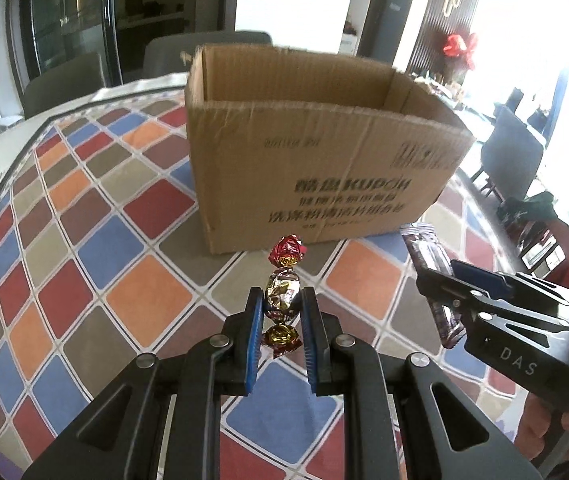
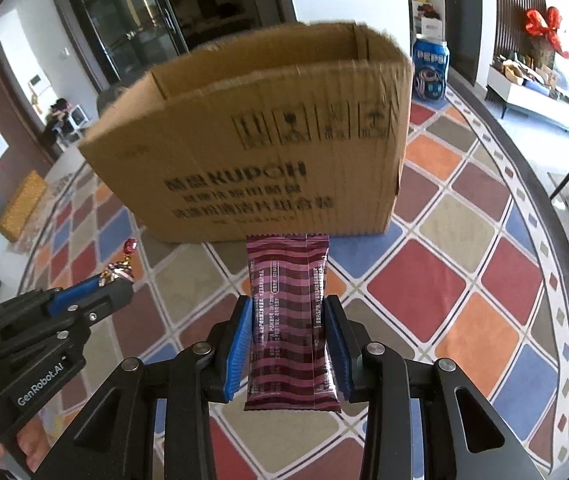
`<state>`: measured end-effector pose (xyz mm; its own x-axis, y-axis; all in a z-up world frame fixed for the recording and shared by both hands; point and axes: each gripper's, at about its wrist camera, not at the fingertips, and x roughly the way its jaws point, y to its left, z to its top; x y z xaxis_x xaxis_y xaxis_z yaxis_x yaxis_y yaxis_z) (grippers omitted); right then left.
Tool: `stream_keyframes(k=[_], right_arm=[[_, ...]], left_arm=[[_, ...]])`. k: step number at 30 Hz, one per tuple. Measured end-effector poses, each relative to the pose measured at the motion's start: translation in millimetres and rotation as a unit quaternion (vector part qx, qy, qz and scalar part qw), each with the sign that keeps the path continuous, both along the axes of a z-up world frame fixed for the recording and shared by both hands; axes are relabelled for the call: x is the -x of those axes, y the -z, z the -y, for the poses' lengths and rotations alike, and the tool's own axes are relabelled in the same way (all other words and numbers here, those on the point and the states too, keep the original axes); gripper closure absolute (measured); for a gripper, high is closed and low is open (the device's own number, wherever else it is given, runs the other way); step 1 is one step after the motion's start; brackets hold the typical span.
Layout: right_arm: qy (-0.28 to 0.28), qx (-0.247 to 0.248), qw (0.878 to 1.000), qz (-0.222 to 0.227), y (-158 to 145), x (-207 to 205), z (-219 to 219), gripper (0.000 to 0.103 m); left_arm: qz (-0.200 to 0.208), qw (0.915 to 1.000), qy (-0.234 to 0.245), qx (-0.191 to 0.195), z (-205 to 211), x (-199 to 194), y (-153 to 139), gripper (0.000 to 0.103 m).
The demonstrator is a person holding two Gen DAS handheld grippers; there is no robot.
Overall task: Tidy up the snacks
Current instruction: 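Carry the gold candies and wafer bar over the box and open both grippers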
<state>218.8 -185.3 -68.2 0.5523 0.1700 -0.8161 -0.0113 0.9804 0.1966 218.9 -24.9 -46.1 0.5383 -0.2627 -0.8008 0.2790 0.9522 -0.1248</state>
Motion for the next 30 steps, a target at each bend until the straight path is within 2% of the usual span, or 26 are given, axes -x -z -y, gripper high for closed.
stream_keyframes(k=[14,30], right_arm=[[-0.002,-0.015,0.997,0.073,-51.6,9.5,6.5,0.066],[0.002,-0.008,0.992,0.127,-89.5,-6.9,11.2,0.066]], left_arm=[[0.063,0.9977,0.008,0.025,4.7,7.3,-50.1,0.084],[0.116,0.993,0.004,0.024,8.1,-10.3,-89.4,0.084]])
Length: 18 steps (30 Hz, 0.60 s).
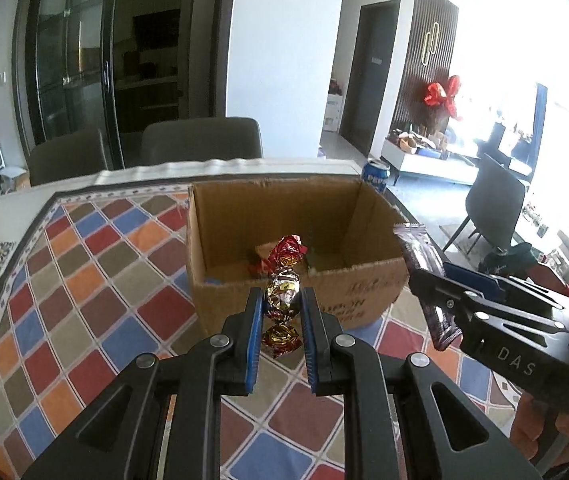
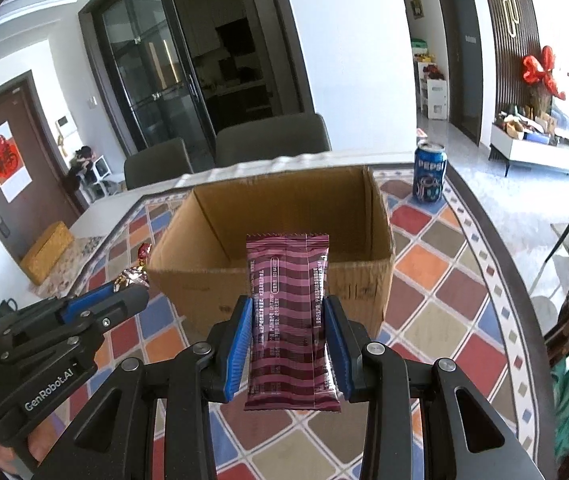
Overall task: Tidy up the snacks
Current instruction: 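Carry the gold candies and wafer bar over the box and open both grippers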
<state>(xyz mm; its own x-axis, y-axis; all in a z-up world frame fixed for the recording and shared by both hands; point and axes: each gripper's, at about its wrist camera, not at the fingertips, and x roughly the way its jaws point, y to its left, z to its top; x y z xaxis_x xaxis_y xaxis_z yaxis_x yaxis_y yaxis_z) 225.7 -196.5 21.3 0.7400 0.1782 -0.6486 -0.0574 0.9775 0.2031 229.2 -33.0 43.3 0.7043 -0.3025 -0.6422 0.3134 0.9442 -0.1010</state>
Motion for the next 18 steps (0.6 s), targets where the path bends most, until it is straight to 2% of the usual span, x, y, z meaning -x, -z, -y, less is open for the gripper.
stream_keyframes(k=[10,18], right_arm=[[-0.001,0.017,1.0,0.024,-18.7,-24.1,0.3,0.066],[-0.013,0.02,1.0,0.017,-25.8,-59.1,-0.9,0.066]], left_arm=[[0.024,0.9996,-0.009,-0.01,-2.6,-24.8,-16.4,0.084],[0.015,0.9998,-0.007,-0.01,1.0,-60.6,-20.4,0.084]])
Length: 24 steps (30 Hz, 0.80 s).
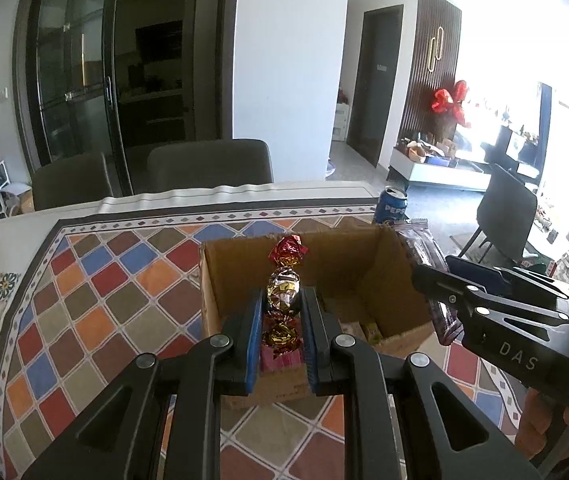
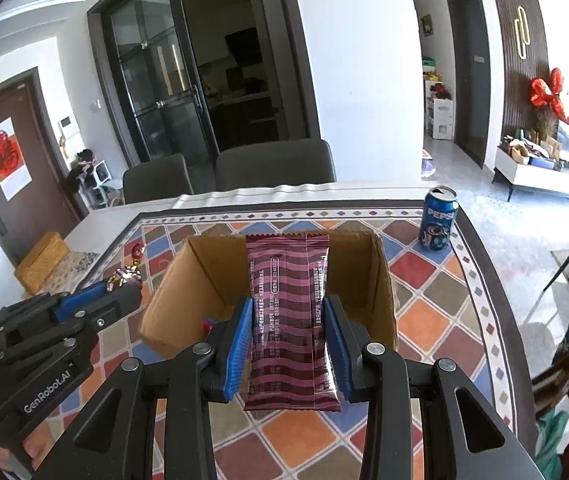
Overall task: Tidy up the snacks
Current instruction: 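Carry the gold candies and wafer bar over the box and open both grippers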
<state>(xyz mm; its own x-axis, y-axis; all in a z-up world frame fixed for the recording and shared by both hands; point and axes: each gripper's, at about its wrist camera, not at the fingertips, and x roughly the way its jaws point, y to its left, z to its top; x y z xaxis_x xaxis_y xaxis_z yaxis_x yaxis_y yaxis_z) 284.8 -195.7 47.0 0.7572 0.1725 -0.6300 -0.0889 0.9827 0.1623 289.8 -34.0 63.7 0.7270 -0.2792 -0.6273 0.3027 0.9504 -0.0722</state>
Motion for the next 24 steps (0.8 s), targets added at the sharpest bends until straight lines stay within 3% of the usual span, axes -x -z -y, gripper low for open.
stream_keyframes(k=[12,18,21,24], right_arm=[[-0.004,0.011,0.999,-0.045,13.4,-47.3,2.8,0.066],[-0.002,0.017,0.998,-0.06,19.6,-59.3,0.4,0.065],[0.006,0.024,0.998,-0.065,23.0,-63.0,-1.9,0.059],[0.011,0.027,0.997,-0.069,24.8,-63.2,-0.6,0.058]], left_arm=[[-0.067,0.9976,0.002,0.015,5.7,-46.9,22.3,0.084],[-0.073,0.9973,0.003,-0.001,12.3,-58.9,25.9,0.083],[-0.073,0.9973,-0.008,-0.012,12.9,-60.7,26.3,0.074],[-0.072,0.9973,-0.006,-0.015,12.4,-56.8,26.0,0.074]])
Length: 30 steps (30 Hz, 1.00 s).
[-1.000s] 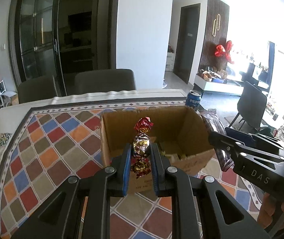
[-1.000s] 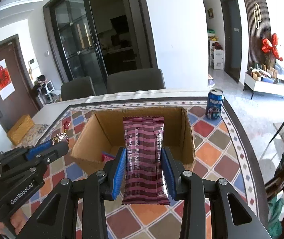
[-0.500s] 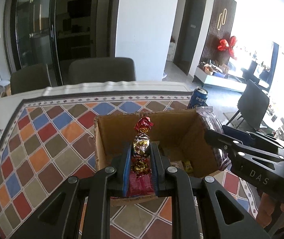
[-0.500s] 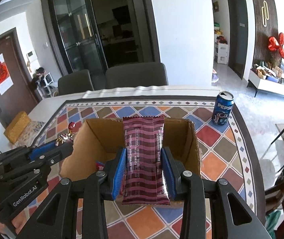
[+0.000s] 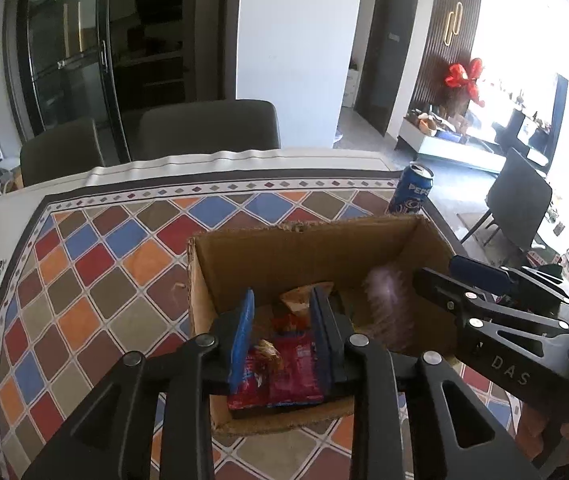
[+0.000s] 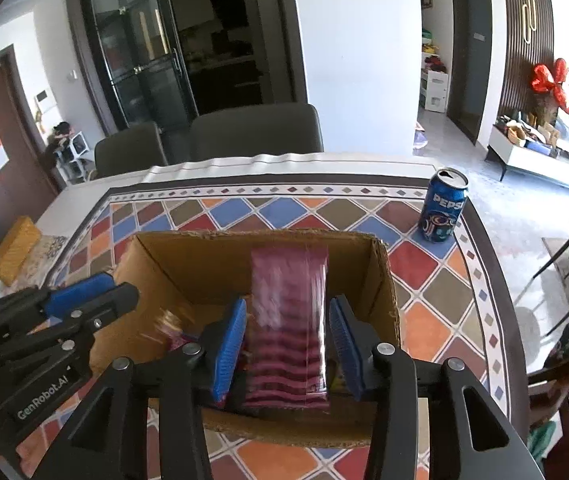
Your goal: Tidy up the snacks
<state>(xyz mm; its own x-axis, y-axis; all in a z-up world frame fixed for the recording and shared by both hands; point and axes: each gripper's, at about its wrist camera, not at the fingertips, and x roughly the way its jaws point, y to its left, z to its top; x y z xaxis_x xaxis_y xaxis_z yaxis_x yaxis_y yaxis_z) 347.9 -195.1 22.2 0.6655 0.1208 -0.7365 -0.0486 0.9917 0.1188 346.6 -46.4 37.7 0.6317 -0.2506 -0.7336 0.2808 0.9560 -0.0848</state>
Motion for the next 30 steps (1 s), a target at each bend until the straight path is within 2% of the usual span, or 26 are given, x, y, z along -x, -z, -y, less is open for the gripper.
stream_keyframes(k=[5,12,14,17,20,21,23,27,30], right_arm=[[-0.001,0.006,1.0,-0.004,2.5,11.6,1.0,0.058],[-0.001,-0.002,1.0,0.02,-10.1,43.7,2.5,0.058],[0.0,-0.003,1.0,0.028,-14.5,54.0,3.2,0.058],[-0.001,-0.009,0.999,0.039,-19.8,68.8,4.5,0.058],[-0.001,-0.011,0.999,0.046,-24.6,85.8,5.5,0.058],[0.001,-0.009,0.999,0.051,-26.1,91.3,5.9,0.057],[0.006,-0.003,0.998,0.06,-28.2,100.9,6.8,0.046],[0.016,0.01,0.996,0.086,-33.1,125.6,7.5,0.044],[0.019,0.006,0.995,0.095,-35.7,139.7,9.0,0.036]], left_arm=[[0.008,0.9999,-0.008,-0.004,-5.8,14.6,0.1,0.074],[0.034,0.9994,-0.007,0.002,-12.8,49.2,-11.3,0.073],[0.045,0.999,-0.008,0.007,-14.3,60.3,-16.0,0.068],[0.065,0.9978,-0.012,-0.001,-14.1,78.4,-22.2,0.067],[0.081,0.9964,-0.022,-0.001,-17.2,96.7,-26.7,0.056],[0.085,0.996,-0.026,-0.003,-17.8,101.9,-28.3,0.053],[0.096,0.9949,-0.031,-0.01,-19.6,111.7,-30.9,0.052],[0.111,0.9929,-0.037,-0.017,-21.7,132.6,-37.3,0.044],[0.123,0.9915,-0.038,-0.019,-22.0,149.0,-41.1,0.037]])
